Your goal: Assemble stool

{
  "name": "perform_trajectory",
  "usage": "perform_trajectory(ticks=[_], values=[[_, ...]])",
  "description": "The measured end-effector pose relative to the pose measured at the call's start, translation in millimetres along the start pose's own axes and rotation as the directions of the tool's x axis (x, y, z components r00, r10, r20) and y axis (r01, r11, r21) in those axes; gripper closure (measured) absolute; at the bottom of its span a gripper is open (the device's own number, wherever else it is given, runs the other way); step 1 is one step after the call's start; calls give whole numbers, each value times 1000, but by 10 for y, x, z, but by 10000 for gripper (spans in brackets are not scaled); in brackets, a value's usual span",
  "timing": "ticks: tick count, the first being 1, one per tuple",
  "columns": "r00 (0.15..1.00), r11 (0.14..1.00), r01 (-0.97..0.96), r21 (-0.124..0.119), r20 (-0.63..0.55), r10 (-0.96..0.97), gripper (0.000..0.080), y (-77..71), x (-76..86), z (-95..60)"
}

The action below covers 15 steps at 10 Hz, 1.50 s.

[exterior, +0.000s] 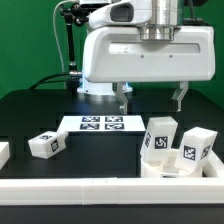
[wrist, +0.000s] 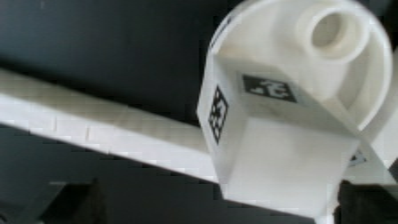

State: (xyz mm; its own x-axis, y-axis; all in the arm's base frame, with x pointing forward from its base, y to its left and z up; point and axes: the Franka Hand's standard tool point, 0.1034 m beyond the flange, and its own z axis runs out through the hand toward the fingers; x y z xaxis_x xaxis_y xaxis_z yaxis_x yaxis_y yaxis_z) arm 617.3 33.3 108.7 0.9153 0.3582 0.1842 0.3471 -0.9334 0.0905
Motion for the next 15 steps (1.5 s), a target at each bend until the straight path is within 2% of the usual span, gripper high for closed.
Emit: perform_trajectory(ticks=[2,5,6,7,9,10,11,12,15], values=[[995,996,84,-30,-49,-85,151,21,25,8],[970,971,237,-37,-40,-239,151,36,7,15],[941,941,334,-48,-36,-336,151,32,20,8],[926,926,374,-48,-29,-376,151,32,29,-24],[912,911,411,-30,-9,-411,151,52,61,-106],[864,863,504,-24,0,-504,151,68,76,-114],[822,822,570,-2,14,-569,151,72,108,-112],[821,821,571,0,14,-571,151,35,108,-87],[818,818,575,0,16,-575,151,58,98,-85]])
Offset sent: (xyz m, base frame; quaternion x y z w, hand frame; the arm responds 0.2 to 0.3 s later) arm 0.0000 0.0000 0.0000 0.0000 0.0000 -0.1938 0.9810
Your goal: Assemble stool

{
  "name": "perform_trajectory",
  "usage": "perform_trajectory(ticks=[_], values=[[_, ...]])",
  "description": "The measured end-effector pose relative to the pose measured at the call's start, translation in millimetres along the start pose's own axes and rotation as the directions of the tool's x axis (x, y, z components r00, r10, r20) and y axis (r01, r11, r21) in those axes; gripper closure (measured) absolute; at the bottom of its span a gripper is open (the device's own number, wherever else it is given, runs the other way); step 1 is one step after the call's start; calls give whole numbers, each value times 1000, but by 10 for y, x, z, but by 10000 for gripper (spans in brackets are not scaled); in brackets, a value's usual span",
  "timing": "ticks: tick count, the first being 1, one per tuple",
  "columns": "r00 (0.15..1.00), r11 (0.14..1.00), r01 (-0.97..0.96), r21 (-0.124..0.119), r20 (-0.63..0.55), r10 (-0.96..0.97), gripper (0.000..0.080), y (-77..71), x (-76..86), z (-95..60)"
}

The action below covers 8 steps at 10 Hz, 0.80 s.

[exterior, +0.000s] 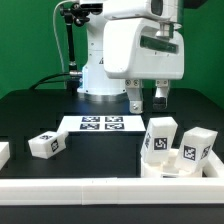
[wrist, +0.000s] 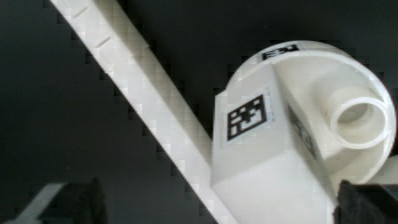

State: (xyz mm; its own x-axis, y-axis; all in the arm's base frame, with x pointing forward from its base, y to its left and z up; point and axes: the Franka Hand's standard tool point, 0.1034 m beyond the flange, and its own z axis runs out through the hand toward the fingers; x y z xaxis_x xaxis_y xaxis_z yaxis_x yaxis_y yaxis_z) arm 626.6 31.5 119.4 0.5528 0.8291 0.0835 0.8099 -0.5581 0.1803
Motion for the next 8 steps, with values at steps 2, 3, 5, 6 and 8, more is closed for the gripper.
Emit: perform_trajectory(ticks=[2,3,5,6,8], values=[[999,999,41,-1,3,-41,151,0,0,4],[978,978,207,-7,17,-207,151,-11,35,21],[913,914,407,1,33,-406,151,-51,82,66],[886,887,462,2,38,-462,151,-41,68,69],[825,826,563,4,52,-563,151,-14,31,72]])
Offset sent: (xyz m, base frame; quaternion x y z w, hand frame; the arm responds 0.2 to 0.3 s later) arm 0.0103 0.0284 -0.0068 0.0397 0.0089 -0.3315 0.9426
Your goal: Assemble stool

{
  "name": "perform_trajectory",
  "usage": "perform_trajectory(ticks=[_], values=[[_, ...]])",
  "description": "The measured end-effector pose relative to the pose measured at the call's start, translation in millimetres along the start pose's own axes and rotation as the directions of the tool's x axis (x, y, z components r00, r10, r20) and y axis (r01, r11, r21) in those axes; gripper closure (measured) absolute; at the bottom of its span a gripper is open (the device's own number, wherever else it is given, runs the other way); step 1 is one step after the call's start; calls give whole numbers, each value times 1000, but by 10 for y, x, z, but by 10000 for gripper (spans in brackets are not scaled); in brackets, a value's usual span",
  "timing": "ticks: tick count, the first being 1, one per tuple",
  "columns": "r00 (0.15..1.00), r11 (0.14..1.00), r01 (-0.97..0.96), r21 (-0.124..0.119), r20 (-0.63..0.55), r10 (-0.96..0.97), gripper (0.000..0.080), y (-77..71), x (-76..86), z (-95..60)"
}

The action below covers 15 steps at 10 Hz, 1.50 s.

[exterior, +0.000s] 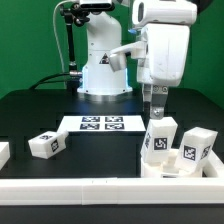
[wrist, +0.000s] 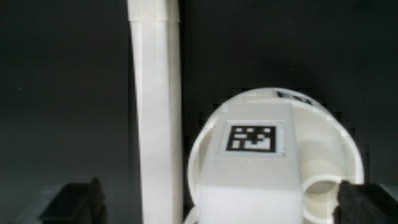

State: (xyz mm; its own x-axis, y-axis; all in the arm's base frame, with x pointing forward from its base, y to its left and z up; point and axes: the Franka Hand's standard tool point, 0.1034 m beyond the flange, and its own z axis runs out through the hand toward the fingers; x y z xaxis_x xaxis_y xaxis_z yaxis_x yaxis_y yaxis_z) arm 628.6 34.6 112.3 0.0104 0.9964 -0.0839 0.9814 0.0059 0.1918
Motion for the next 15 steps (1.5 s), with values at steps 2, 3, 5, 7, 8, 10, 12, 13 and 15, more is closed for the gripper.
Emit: perform_trajectory(ticks=[2,3,5,7,8,10,12,13,15], values=[[996,996,87,5,13,-88,151,-15,-6,34],[994,994,110,13,14,-111,151,-31,9,80],[996,996,85,24,14,-85,151,-54,41,163],[996,996,83,33,12,-84,151,-93,72,228],[997,996,82,36,12,-82,151,-102,72,242],[997,996,80,37,13,-81,424,-104,63,247],[998,997,64,34,14,-64,424,-92,54,233],[999,998,46,33,14,-47,450,-91,51,233],[1000,999,-6,33,15,6,450,-91,48,234]])
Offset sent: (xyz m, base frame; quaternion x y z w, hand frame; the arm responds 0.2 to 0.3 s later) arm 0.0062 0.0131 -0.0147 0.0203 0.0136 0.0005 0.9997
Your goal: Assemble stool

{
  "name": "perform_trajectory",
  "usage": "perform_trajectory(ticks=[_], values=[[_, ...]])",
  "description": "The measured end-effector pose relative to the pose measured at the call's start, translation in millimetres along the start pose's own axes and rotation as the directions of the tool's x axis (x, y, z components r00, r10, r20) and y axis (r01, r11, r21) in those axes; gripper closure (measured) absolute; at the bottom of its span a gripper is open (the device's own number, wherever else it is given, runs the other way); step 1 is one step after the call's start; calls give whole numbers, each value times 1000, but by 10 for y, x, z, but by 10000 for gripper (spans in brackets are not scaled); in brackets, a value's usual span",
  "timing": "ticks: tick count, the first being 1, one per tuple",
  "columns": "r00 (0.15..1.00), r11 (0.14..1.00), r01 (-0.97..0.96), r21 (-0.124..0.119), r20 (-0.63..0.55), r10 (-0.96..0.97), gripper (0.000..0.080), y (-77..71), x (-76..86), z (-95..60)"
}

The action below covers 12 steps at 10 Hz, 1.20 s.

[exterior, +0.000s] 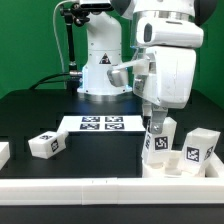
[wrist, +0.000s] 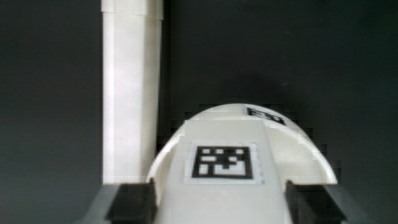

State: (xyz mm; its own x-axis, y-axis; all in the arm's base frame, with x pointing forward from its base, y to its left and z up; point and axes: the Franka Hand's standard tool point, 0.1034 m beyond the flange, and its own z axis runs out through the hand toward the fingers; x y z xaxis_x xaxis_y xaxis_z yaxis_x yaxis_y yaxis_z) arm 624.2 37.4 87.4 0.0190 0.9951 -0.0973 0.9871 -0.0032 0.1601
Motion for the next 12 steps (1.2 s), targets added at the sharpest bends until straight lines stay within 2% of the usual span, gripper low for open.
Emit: perform_trajectory(ticks=[2,6,9,12], values=[[991,991,-135,1,0,135,450,-1,0,1],[911,911,-413,1,0,413,450,-3,5,1],[780,780,-625,5,3,625,450,-11,19,3],[600,600,-800,26,2,800,450,-21,18,7]])
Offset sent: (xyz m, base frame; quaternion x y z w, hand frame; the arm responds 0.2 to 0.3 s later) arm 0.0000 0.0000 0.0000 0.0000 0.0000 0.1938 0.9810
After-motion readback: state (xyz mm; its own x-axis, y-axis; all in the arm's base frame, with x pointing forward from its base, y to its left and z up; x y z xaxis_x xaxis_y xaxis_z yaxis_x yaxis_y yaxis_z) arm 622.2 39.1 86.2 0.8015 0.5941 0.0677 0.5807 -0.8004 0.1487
